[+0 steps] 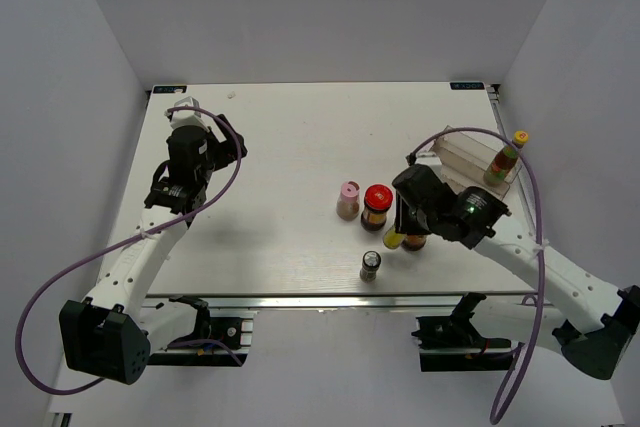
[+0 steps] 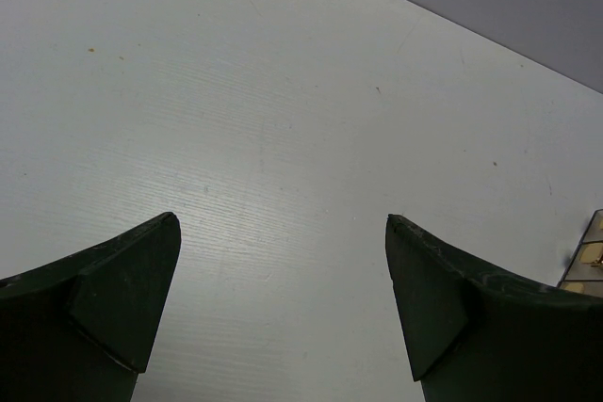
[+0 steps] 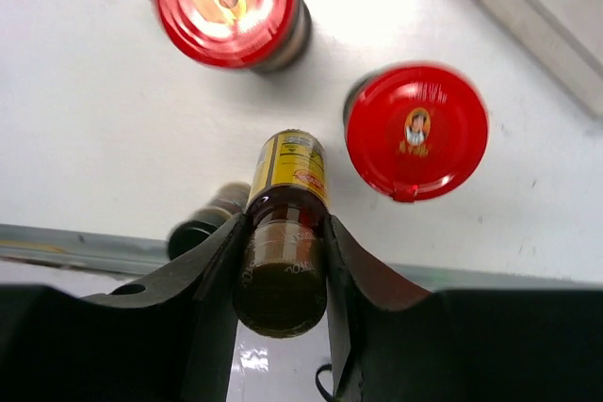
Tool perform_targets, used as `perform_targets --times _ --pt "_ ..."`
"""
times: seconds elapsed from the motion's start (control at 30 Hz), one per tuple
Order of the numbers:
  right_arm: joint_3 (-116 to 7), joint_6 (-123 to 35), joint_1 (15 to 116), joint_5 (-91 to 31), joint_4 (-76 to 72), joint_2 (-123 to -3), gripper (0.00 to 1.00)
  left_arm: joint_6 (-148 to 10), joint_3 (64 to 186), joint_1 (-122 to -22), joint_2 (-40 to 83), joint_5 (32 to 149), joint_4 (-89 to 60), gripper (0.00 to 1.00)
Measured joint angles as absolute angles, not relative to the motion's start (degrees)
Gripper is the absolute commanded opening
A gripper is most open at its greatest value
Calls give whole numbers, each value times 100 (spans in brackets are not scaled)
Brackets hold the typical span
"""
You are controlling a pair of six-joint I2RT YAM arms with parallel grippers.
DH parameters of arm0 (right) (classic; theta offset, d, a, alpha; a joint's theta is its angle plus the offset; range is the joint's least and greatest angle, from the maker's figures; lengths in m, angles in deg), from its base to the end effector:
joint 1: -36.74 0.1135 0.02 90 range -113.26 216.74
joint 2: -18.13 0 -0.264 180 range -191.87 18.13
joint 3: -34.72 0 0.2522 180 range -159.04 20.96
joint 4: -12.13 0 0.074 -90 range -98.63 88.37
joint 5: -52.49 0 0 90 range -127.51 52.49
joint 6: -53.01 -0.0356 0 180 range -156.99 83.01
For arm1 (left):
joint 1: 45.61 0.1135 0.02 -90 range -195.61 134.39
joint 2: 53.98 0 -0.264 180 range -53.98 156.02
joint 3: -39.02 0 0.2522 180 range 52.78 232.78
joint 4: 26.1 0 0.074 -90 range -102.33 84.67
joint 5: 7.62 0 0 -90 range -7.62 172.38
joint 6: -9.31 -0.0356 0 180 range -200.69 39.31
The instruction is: Organize the condiment bottles
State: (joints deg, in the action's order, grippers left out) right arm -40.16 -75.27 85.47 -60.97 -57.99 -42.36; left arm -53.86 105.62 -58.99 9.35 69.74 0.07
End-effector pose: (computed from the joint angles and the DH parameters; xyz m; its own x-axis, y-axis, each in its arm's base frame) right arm 0.1388 0.1367 0.3178 -0.7634 -0.0083 -0.6458 -0.0875 0.9920 0.0906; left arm 0.2484 -0.0511 0.3215 -0.3512 -0.3692 -0.8605 -0.1444 0.9294 -0.3398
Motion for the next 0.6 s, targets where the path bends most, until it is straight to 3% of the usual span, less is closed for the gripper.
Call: perform_targets --times 0.37,0.6 --pt "-5822 -6754 8364 -6762 -5616 -4750 0 -5388 10562 -5899 935 6972 7 98" --pt "-6383 -6037 6796 -6436 -5076 -5421 0 -5401 10562 -5899 935 6906 13 98"
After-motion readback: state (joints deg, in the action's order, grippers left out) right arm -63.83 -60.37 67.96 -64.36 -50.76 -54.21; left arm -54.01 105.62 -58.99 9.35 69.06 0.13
